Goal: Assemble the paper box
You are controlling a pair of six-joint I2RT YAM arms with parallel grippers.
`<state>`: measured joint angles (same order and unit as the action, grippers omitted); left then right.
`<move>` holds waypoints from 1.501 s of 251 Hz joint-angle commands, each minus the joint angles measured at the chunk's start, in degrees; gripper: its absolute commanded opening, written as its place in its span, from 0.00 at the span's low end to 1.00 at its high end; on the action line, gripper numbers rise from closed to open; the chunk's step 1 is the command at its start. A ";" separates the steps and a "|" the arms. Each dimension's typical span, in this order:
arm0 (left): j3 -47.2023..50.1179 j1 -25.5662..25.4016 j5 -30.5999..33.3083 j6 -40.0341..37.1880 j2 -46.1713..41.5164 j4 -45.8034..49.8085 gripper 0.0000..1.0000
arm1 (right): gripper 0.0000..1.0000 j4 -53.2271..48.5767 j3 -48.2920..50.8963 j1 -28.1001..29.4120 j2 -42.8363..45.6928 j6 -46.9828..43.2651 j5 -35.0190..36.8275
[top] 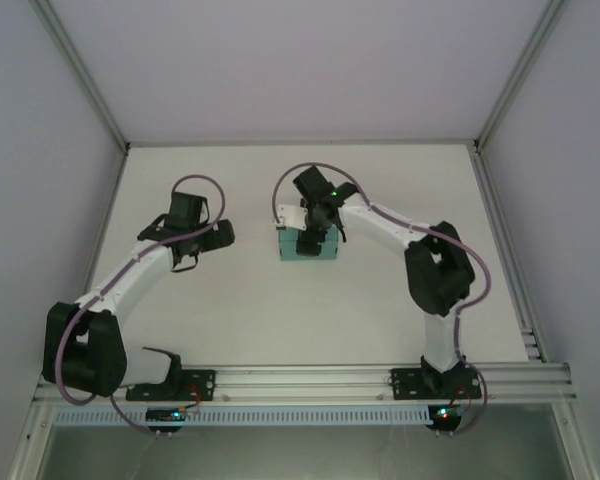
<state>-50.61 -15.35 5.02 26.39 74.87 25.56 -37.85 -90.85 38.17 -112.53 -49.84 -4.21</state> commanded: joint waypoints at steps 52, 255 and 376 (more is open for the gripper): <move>1.68 0.76 2.25 0.44 -1.22 1.07 1.00 | 0.62 6.66 2.09 1.14 -3.14 -1.70 18.58; 6.82 3.57 11.93 -2.16 -5.68 -10.99 1.00 | 0.99 23.69 37.20 2.12 30.73 21.83 15.73; 21.58 11.39 16.94 -21.90 2.04 -54.70 1.00 | 0.99 66.13 68.89 -32.83 43.65 50.76 7.46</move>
<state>-33.23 -5.48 21.69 10.68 74.46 -10.41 11.09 -26.28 8.36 -67.81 -4.19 7.16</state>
